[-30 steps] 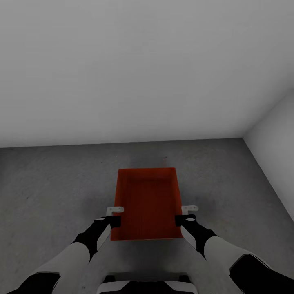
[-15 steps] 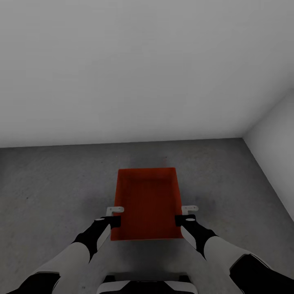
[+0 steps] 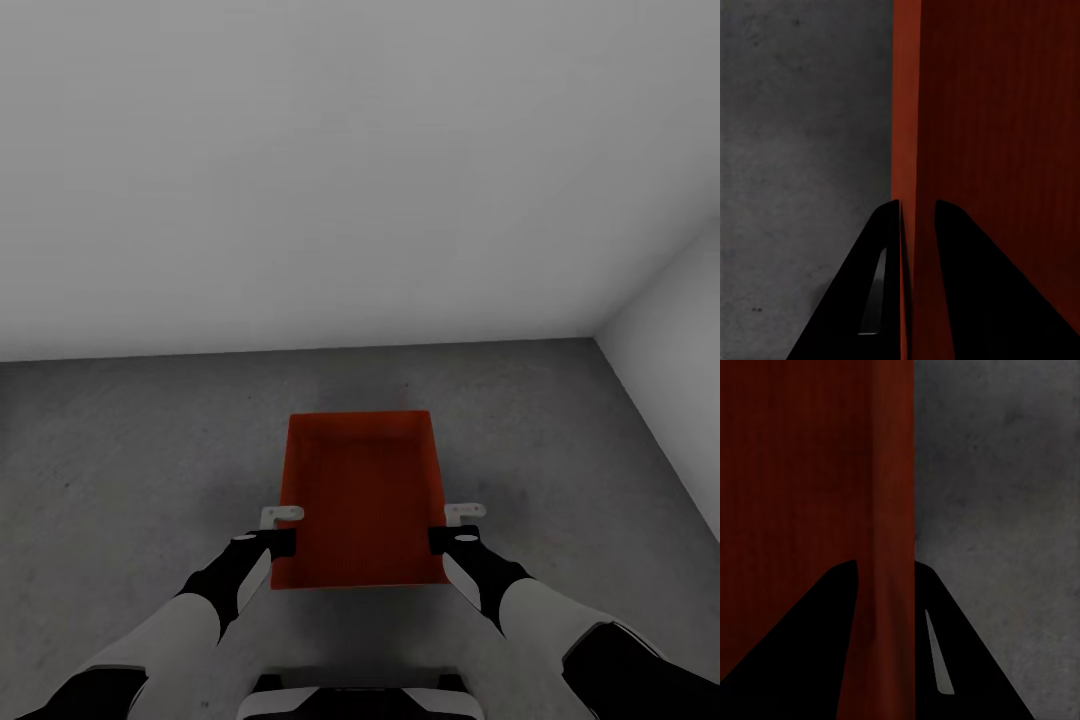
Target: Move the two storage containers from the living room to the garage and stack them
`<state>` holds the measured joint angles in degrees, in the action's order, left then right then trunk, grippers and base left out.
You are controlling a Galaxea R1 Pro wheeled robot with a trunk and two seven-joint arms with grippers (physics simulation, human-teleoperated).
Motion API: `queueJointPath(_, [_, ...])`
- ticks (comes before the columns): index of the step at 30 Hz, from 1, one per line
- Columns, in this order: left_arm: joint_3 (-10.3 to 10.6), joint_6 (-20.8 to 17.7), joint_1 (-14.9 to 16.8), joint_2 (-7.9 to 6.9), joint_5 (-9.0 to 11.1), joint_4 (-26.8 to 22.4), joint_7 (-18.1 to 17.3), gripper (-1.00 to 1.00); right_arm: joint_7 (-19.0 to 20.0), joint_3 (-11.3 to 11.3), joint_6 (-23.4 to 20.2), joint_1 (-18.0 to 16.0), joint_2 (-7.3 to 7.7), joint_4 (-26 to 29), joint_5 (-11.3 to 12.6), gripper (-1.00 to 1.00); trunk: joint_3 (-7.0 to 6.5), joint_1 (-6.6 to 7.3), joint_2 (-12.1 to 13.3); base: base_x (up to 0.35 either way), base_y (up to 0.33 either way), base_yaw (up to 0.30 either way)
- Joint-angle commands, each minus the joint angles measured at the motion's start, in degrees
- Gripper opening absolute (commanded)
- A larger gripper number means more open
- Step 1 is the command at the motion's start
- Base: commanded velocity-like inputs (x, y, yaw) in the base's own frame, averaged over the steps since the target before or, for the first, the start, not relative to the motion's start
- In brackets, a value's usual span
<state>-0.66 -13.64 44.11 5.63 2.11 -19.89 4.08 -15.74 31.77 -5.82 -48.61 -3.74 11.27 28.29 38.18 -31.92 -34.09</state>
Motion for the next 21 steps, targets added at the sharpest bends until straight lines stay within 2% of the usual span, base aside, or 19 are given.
queueJointPath(1, [0.9, -0.2, 0.0, 0.08, 1.0, -0.3, 0.1, -1.00, 0.5, 1.7, -0.5, 0.0, -0.48, 0.0, 2.2, -1.00, 0.05, -0.02, -0.1, 0.000, 0.000, 0.000])
queueJointPath(4, [0.9, -0.2, 0.0, 0.14, 1.0, -0.3, 0.1, -1.00, 0.5, 1.7, -0.5, 0.0, -0.48, 0.0, 2.2, -1.00, 0.05, -0.02, -0.1, 0.000, 0.000, 0.000])
queueJointPath(19, [0.9, -0.3, 0.0, 0.36, 1.1, -0.3, 0.1, -1.00, 0.5, 1.7, -0.5, 0.0, -0.48, 0.0, 2.2, -1.00, 2.75, -3.31, -6.1, 0.000, 0.000, 0.000])
queueJointPath(21, [0.8, -0.3, 0.0, 0.35, 1.1, -0.3, 0.1, -1.00, 0.5, 1.7, -0.5, 0.0, -0.48, 0.0, 2.2, -1.00, 2.75, -3.31, -6.1, 0.000, 0.000, 0.000])
